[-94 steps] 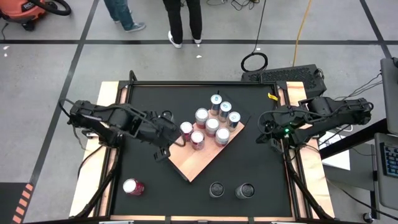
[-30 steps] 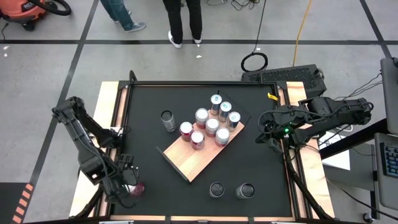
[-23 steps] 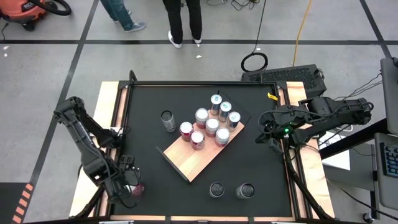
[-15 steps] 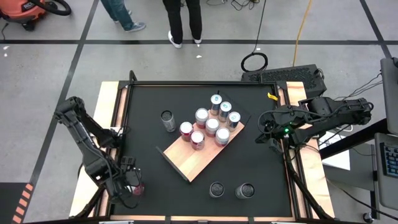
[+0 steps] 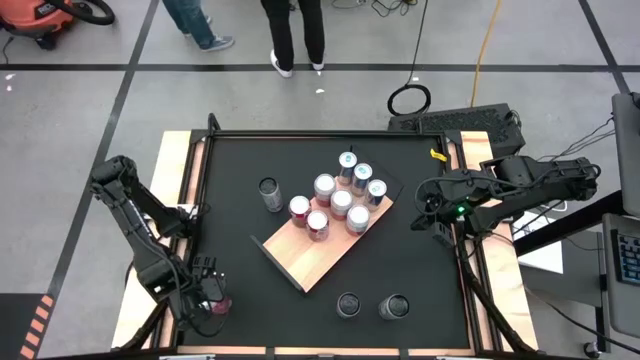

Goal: Place canned beverage on shelf
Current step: Put the red white soda can on the shelf aligned with the other red white soda cans

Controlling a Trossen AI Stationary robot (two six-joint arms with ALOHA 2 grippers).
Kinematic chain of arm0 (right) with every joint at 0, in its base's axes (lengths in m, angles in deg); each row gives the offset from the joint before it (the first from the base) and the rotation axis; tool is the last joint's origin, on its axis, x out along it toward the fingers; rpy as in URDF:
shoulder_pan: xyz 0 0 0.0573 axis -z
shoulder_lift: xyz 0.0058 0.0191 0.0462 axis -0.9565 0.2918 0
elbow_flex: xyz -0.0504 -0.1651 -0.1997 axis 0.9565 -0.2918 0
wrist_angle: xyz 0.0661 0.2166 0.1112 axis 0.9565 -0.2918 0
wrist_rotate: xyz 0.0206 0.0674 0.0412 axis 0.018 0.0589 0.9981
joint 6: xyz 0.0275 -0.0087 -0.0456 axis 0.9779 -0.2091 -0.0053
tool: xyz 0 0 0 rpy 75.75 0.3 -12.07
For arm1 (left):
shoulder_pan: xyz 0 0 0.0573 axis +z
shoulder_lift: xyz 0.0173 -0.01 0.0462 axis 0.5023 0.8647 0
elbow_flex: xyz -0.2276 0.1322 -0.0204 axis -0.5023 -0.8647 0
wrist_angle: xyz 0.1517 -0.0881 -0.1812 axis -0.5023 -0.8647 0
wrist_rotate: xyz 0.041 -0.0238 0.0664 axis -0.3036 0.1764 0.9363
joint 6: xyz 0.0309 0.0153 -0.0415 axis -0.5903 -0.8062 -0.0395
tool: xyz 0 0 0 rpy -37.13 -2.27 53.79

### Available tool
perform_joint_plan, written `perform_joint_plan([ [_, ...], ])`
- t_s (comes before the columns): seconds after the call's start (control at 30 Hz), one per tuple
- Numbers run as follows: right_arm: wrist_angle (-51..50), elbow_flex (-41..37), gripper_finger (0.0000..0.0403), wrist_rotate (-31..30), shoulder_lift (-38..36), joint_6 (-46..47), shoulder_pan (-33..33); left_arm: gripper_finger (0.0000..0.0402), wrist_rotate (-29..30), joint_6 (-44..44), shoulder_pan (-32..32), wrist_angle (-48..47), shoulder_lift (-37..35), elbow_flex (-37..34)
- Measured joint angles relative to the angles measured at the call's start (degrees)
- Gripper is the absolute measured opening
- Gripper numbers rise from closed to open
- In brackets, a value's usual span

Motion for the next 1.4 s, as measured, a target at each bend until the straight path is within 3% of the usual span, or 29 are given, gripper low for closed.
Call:
perform_joint_plan([
  [0.93, 0.0, 0.0, 0.0, -0.2, 0.0, -0.2, 0.0, 0.0318, 2.8, 2.6, -2.0, 4.7, 3.0, -3.9],
  [1.4, 0.0, 0.0, 0.0, -0.3, 0.0, -1.0, 0.0, 0.0288, 3.2, 4.4, -1.8, 5.7, 3.1, -3.9],
])
